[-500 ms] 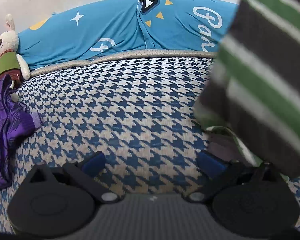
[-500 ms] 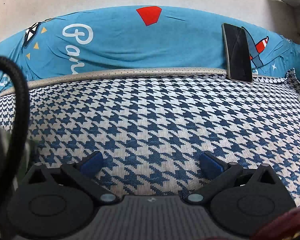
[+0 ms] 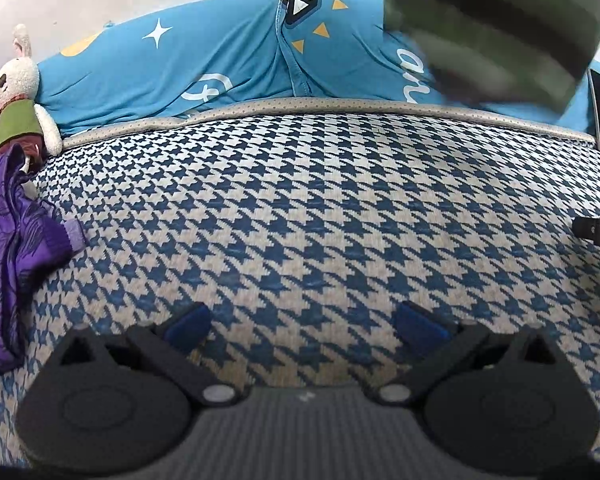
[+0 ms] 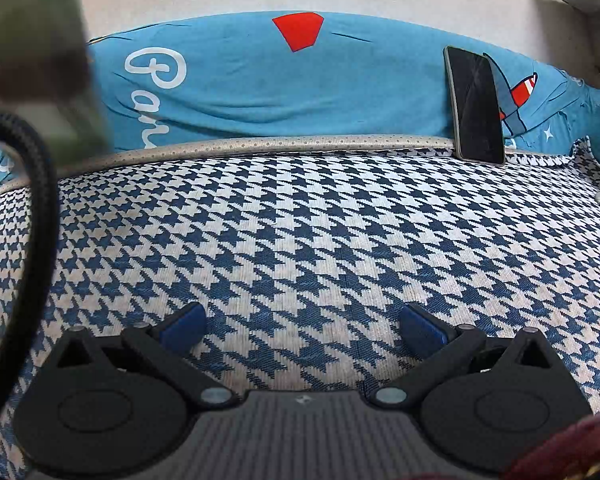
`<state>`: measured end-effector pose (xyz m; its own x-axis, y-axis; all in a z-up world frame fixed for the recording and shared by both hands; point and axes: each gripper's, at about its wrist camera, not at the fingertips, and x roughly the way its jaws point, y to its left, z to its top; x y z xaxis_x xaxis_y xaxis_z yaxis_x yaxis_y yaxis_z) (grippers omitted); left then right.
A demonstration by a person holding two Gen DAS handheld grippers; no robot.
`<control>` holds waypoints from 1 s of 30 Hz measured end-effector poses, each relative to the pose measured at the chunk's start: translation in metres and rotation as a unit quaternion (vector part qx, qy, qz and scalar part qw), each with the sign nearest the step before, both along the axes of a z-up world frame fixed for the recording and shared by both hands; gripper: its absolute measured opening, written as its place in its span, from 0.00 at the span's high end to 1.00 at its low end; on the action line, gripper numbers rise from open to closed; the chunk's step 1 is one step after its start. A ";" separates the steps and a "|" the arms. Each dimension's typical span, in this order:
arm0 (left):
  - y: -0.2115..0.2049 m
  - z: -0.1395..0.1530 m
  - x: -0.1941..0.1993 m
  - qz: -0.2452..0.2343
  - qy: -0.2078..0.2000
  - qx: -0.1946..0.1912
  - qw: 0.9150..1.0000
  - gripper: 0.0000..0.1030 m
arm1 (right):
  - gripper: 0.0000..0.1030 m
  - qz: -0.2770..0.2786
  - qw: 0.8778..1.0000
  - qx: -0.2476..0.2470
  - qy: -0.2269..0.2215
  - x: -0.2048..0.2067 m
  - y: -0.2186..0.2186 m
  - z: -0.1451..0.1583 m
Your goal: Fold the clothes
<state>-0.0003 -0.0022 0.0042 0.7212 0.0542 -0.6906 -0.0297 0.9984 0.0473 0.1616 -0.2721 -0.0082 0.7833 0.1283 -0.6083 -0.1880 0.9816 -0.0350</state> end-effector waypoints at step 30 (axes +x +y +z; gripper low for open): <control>-0.004 -0.001 0.000 0.026 -0.024 -0.008 0.999 0.00 | 0.00 0.000 1.000 0.000 0.000 0.000 -0.001 0.000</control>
